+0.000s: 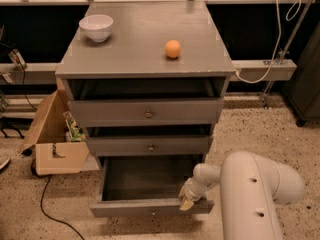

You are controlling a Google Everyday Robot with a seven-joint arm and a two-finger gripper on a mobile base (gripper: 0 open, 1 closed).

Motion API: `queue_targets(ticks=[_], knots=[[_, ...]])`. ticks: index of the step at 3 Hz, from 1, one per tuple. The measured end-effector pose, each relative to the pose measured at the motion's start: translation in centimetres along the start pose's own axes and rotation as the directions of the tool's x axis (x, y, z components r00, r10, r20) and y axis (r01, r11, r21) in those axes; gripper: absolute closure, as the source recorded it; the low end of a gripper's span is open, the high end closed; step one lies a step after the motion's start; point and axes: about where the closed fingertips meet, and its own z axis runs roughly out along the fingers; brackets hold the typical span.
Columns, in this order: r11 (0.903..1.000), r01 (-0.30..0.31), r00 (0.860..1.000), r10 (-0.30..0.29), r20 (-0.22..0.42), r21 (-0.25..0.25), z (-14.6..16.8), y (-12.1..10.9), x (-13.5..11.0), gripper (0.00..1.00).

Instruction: Open bottom drawer

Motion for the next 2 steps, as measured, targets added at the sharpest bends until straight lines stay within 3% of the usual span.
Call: queue_targets(ticks=[1, 2], knots=[[0.9995, -0.009, 1.0, 0.008, 0.018, 0.03, -0.45, 1.76, 0.48, 1.0], [0.9995, -0.009, 1.0, 0.008, 0.018, 0.03, -0.34, 1.71, 0.36, 1.0]])
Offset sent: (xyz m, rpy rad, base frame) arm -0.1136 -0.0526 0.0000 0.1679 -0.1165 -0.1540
